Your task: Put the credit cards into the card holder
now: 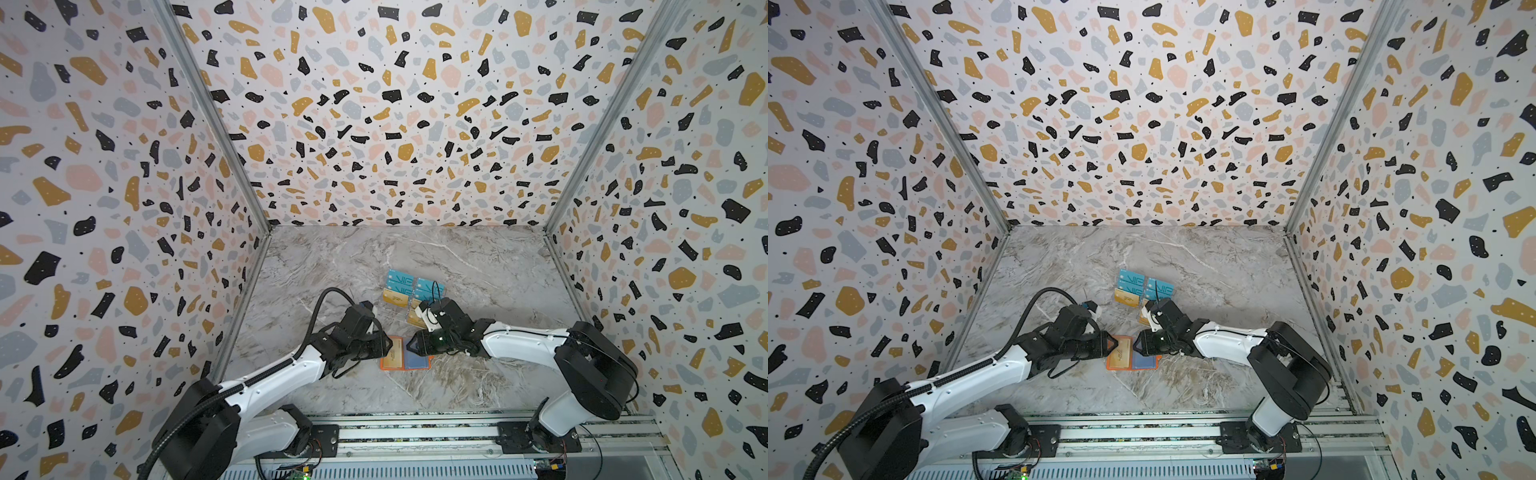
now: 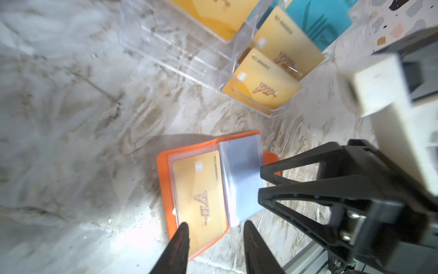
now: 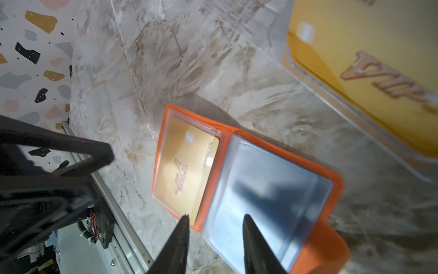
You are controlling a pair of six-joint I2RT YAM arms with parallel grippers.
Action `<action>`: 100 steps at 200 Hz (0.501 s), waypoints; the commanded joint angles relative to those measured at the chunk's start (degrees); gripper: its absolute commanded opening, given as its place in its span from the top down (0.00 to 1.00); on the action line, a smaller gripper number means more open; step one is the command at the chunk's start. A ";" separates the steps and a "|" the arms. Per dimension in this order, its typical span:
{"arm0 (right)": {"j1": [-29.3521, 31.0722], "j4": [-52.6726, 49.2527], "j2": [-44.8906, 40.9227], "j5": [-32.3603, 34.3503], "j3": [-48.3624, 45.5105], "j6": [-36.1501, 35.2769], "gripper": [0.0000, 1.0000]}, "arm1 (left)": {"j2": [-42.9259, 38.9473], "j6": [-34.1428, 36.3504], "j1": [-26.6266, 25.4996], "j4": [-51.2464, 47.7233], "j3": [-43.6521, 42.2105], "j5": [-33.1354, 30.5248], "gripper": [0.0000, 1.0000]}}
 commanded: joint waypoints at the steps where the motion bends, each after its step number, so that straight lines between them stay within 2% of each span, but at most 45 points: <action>1: -0.09 -2.01 -0.74 0.58 -0.60 -4.00 0.67 | -0.16 -0.46 0.09 -3.28 2.69 -2.11 0.61; 38: -0.42 -1.62 -0.63 2.11 -2.66 -5.26 0.78 | 7.78 -2.02 -1.69 4.55 6.16 3.77 0.69; 71: -1.39 -1.94 0.46 3.52 -4.23 -5.78 0.84 | 14.25 -3.63 -4.18 11.64 6.08 6.69 0.71; 100: -1.58 -1.13 0.49 4.04 -6.31 -4.57 0.85 | 17.96 -5.17 -4.62 16.29 4.51 8.49 0.72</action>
